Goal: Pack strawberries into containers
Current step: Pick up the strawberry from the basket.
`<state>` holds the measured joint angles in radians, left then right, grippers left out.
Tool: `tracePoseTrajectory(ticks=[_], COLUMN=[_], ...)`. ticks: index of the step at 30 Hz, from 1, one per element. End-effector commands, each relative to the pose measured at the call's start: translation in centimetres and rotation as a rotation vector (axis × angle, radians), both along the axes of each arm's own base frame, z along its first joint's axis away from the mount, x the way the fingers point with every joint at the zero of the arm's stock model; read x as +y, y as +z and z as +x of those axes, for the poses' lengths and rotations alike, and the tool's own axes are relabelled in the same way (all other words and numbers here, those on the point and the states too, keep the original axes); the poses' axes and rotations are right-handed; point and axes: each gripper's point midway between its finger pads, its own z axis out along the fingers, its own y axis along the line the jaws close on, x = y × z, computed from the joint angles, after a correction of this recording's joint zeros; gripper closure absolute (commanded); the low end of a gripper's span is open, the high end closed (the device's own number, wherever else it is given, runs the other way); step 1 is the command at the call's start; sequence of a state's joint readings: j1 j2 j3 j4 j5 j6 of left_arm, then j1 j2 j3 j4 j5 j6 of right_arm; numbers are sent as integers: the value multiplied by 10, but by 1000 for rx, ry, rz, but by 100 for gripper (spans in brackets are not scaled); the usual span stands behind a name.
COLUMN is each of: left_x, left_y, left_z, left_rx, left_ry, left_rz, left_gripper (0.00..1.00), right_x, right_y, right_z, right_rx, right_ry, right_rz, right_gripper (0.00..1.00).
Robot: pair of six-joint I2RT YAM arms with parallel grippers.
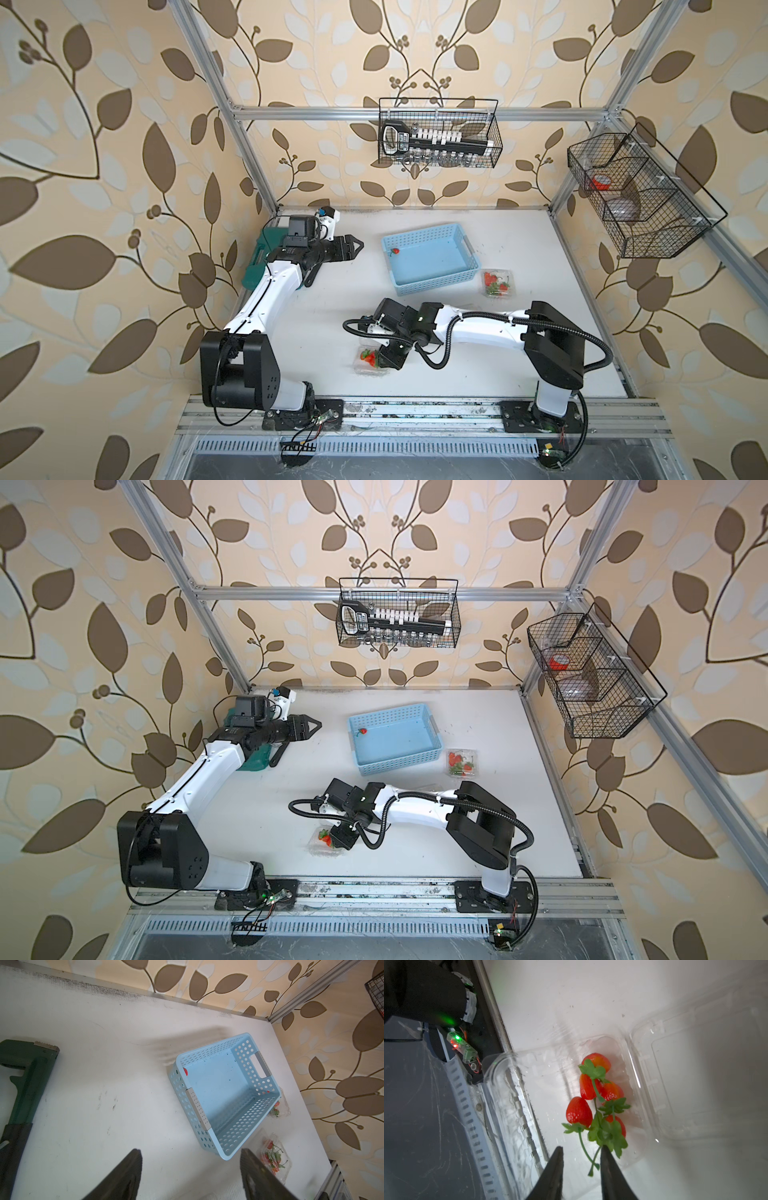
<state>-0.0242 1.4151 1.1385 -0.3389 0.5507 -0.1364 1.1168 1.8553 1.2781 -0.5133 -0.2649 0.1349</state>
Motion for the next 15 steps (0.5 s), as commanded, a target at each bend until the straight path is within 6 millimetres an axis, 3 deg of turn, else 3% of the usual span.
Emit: tracePoseTrajectory(ticks=[1,5,8,11,15], left_x=[0,0,1,0,0], left_y=[16,16,17,16,14], left_z=[-4,-4,-5,-4,-4], left_rx=[-49,-51,-52,-51,-48], left_ry=[-16,-14,-14,-15,-18], left_rz=[-15,-14,-12,-15,-12], left_gripper=[24,24,24,24,24], right_x=[-1,-7,-10,-20,-44], right_y=[19,47,78,96,98], right_z=[13,45,80,134,219], right_rx=[-75,-110,-133,-184,-164], right_ry=[-2,-81,-169,-306,-560], right_rz=[1,70,178,236,295], right_gripper=[66,65,65,65,66])
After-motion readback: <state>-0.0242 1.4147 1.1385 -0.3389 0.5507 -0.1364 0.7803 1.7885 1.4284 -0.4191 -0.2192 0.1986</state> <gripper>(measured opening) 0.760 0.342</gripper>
